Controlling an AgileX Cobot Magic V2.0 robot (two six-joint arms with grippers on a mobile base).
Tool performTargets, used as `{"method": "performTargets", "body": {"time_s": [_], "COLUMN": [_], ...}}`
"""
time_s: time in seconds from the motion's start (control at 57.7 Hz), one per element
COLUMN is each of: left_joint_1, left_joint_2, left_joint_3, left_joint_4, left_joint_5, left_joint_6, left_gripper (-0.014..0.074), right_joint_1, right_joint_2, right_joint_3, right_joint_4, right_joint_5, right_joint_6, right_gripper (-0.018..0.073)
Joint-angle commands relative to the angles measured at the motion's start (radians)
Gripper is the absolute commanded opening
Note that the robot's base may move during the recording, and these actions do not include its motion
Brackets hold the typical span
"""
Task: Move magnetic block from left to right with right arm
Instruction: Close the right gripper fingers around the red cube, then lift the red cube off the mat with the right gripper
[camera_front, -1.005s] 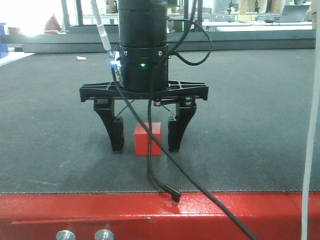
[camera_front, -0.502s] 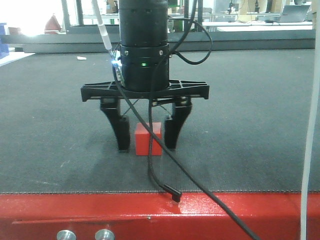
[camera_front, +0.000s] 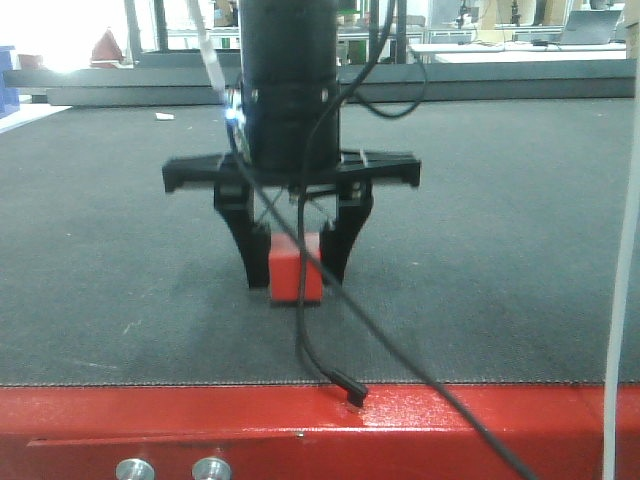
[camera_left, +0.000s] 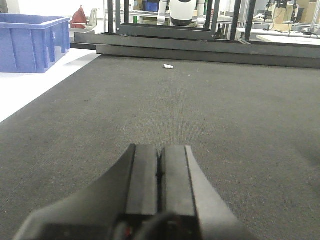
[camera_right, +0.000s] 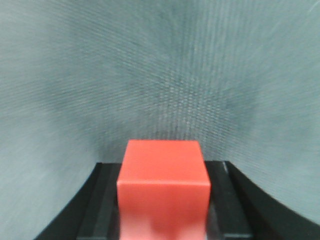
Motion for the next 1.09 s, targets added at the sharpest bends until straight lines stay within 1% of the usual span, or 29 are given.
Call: {"method": "performTargets", "body": {"time_s": [0.0, 0.156, 0.26, 0.347, 0.45, 0.554, 0.606, 0.641, 0.797, 0.901, 0.988, 1.074], "left_joint_1": [0.000, 0.000, 0.000, 0.000, 0.000, 0.000, 0.000, 0.000, 0.000, 0.000, 0.000, 0.000], "left_joint_2": [-0.011, -0.011, -0.011, -0.011, -0.011, -0.011, -0.011, -0.011, -0.011, -0.011, -0.011, -0.011], "left_joint_3": [0.008, 0.008, 0.008, 0.008, 0.008, 0.008, 0.008, 0.008, 0.008, 0.008, 0.008, 0.008], "left_joint_4": [-0.003, -0.003, -0.003, -0.003, -0.003, -0.003, -0.003, -0.003, -0.003, -0.003, -0.003, -0.003], "left_joint_5": [-0.083, -0.083, -0.083, -0.083, -0.083, -0.083, -0.083, -0.083, -0.083, -0.083, -0.083, -0.083], "left_joint_6": [-0.007, -0.007, -0.007, -0.007, -0.007, -0.007, -0.007, -0.007, -0.007, -0.007, -0.007, -0.007], "left_gripper": [-0.0126, -0.0126, -0.0126, -0.0126, -0.0126, -0.0126, -0.0126, -0.0126, -0.0126, -0.0126, -0.0126, -0.0126], "right_joint_1": [-0.002, -0.027, -0.059, -0.097, -0.155, -0.233, -0.276, -0.316, -0.451, -0.557, -0.623, -0.695], "right_joint_2": [-0.121, -0.213, -0.295, -0.372, -0.473, -0.585, -0.641, -0.687, -0.840, -0.952, -1.029, -1.119], "right_joint_3": [-0.011, 0.060, 0.146, 0.241, 0.381, 0.513, 0.580, 0.644, 0.812, 0.916, 0.988, 1.062], "right_joint_4": [-0.032, -0.032, -0.032, -0.032, -0.032, -0.028, -0.024, -0.014, 0.033, 0.076, 0.081, 0.081], "right_joint_5": [-0.013, -0.029, -0.071, -0.126, -0.230, -0.327, -0.379, -0.412, -0.522, -0.612, -0.682, -0.761], "right_joint_6": [-0.086, -0.274, -0.354, -0.393, -0.403, -0.405, -0.423, -0.457, -0.599, -0.694, -0.734, -0.749], "right_gripper": [0.0319, 0.0319, 0.0319, 0.0319, 0.0319, 0.0319, 0.0319, 0.0319, 0.0319, 0.0319, 0.0319, 0.0319]}}
